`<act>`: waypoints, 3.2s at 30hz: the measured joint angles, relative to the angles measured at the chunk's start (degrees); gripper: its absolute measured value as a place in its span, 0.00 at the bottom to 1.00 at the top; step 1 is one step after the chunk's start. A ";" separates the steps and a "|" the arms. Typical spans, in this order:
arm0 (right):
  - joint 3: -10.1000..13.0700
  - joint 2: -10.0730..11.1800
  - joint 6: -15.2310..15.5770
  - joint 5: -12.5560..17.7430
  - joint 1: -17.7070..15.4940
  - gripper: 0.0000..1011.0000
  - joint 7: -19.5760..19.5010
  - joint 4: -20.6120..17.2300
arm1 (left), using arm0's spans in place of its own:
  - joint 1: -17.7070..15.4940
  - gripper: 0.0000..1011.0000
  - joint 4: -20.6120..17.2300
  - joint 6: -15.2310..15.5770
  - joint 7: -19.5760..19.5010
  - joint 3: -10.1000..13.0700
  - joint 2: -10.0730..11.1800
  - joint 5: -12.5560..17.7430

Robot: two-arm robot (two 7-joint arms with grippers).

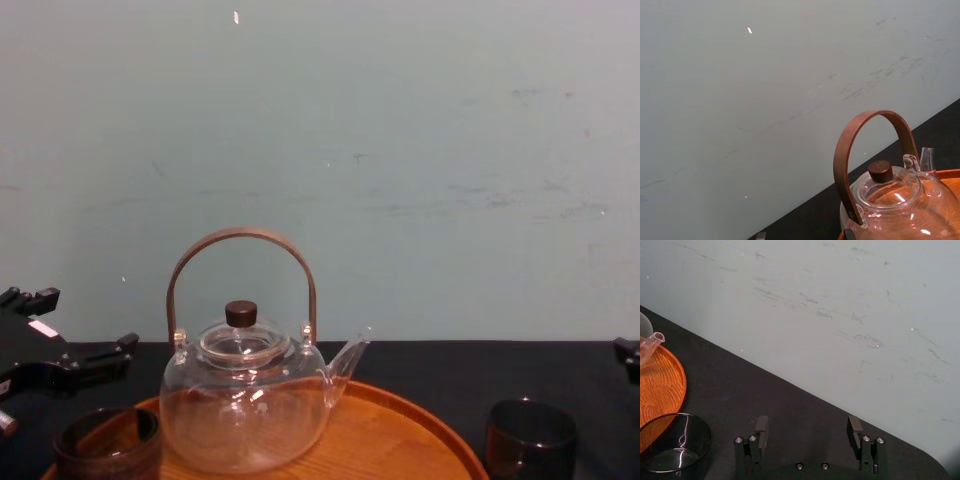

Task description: Pick up the glass from the table and place it on the tray.

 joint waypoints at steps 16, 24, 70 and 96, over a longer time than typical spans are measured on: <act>0.00 0.00 0.00 0.00 0.00 0.99 0.00 0.00 | 0.00 0.99 0.00 0.00 0.00 0.00 0.00 0.00; 0.00 0.00 0.00 0.00 0.00 0.99 0.00 0.00 | 0.00 0.99 0.00 0.00 0.00 0.00 0.00 0.00; 6.71 5.26 2.68 3.46 -8.84 0.99 8.04 -10.20 | 0.00 0.99 0.00 0.00 0.00 0.00 0.00 0.00; 14.86 12.12 6.95 10.83 -22.21 0.99 18.10 -19.66 | 0.00 0.99 0.00 0.00 0.00 0.00 0.00 0.00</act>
